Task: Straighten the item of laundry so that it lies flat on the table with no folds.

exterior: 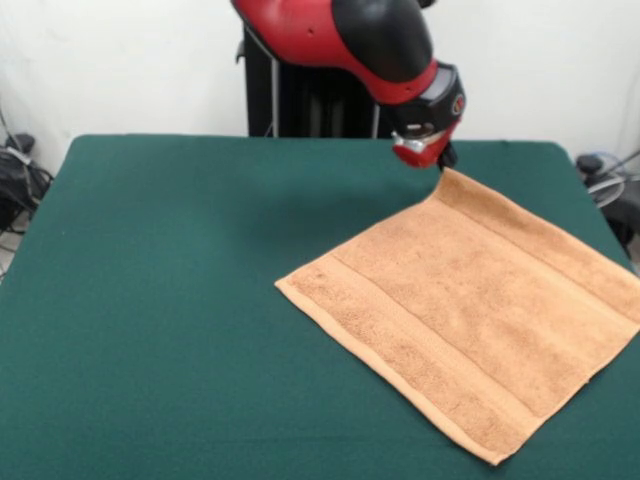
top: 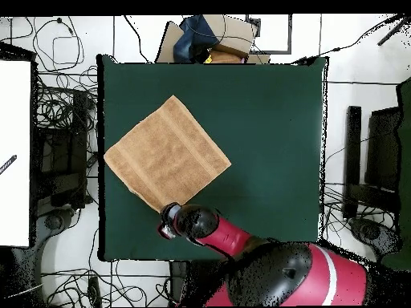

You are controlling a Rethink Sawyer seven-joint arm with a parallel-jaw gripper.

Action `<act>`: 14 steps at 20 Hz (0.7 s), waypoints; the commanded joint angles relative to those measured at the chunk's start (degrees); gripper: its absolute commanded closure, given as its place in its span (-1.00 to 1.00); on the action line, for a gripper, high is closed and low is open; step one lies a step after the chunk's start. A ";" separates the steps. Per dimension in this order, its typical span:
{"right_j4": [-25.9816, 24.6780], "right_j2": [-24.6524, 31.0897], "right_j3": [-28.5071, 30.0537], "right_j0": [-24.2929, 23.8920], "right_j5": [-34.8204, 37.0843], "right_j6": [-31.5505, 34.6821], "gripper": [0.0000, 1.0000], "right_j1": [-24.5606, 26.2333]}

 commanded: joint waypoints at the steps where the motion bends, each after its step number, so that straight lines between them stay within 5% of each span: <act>1: -0.64 -0.14 -4.68 1.62 -3.00 -1.69 1.00 4.82; 7: -0.12 -0.61 -6.62 2.54 -2.99 -1.07 1.00 6.12; 14: 0.51 0.75 -4.79 -0.52 5.49 -2.45 1.00 -0.44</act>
